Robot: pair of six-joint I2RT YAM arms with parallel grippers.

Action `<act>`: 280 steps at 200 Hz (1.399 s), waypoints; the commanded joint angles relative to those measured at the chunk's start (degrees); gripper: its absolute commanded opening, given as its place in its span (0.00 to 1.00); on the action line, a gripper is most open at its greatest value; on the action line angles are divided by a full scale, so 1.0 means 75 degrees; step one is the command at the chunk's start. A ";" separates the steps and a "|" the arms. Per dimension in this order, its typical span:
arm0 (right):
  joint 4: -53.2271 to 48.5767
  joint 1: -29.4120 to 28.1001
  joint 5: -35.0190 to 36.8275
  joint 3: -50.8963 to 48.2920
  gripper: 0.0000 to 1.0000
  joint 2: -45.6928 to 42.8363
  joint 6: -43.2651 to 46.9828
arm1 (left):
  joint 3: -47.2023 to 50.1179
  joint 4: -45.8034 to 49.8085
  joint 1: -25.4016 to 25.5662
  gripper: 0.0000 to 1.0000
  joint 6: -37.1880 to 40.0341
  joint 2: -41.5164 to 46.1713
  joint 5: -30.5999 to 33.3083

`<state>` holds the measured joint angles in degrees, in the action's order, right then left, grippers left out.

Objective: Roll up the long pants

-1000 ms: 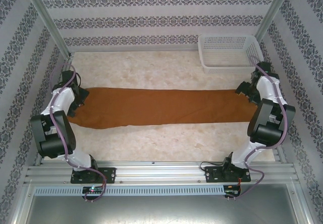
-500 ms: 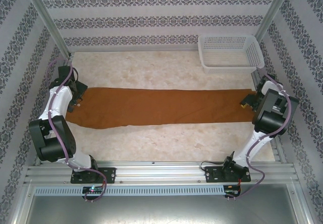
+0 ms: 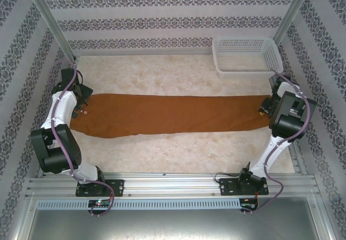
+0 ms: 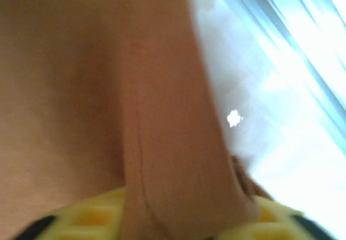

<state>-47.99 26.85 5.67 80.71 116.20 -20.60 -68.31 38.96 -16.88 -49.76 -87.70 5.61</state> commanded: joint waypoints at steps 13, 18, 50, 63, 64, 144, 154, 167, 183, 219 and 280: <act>0.0231 0.0100 0.0288 -0.0376 0.00 0.0793 -0.0035 | -0.0007 0.0291 0.0051 1.00 -0.0014 0.0063 0.0086; 0.0248 0.0119 0.0322 -0.0422 0.00 0.0749 -0.0042 | -0.0028 0.0294 0.0057 1.00 -0.0014 0.0062 0.0068; 0.0041 0.0266 0.0991 -0.0472 0.00 -0.0236 -0.0200 | -0.0096 0.0220 0.0062 1.00 -0.0021 -0.0003 -0.0140; -0.0114 0.0473 0.1182 -0.0292 0.00 -0.0890 -0.0284 | -0.0135 0.0163 0.0060 1.00 -0.0022 -0.0024 -0.0237; -0.0127 0.0485 0.1185 -0.0276 0.00 -0.0944 -0.0298 | -0.0137 0.0150 0.0060 1.00 -0.0022 -0.0025 -0.0241; -0.1307 -0.0940 -0.0264 0.1942 0.00 -0.3919 -0.0403 | -0.0173 -0.0272 0.0171 1.00 0.0226 0.0317 -0.0969; -0.1095 -0.1681 -0.0887 0.2037 0.00 -0.4245 -0.0749 | -0.0219 -0.0424 0.0237 1.00 0.0411 0.0408 -0.1171; -0.0565 -0.2715 -0.1583 0.2085 0.00 -0.4550 -0.1354 | -0.0243 -0.0690 0.0320 1.00 0.0589 0.0541 -0.1402; 0.0908 -0.4082 -0.2401 0.1761 0.00 -0.4774 -0.2256 | -0.0261 -0.0951 0.0421 1.00 0.0739 0.0750 -0.1531; 0.4071 -0.7012 -0.3257 0.1260 0.00 -0.3839 -0.3988 | -0.0293 -0.1088 0.0471 1.00 0.0936 0.1254 -0.1796; 0.4532 -0.9317 -0.3977 0.4288 0.00 0.0025 -0.4768 | -0.0415 -0.0582 0.0461 1.00 0.0826 0.1951 -0.1277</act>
<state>-19.16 -39.53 -19.55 104.40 110.06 -51.29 -69.80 32.56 -13.82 -44.31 -75.00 -5.61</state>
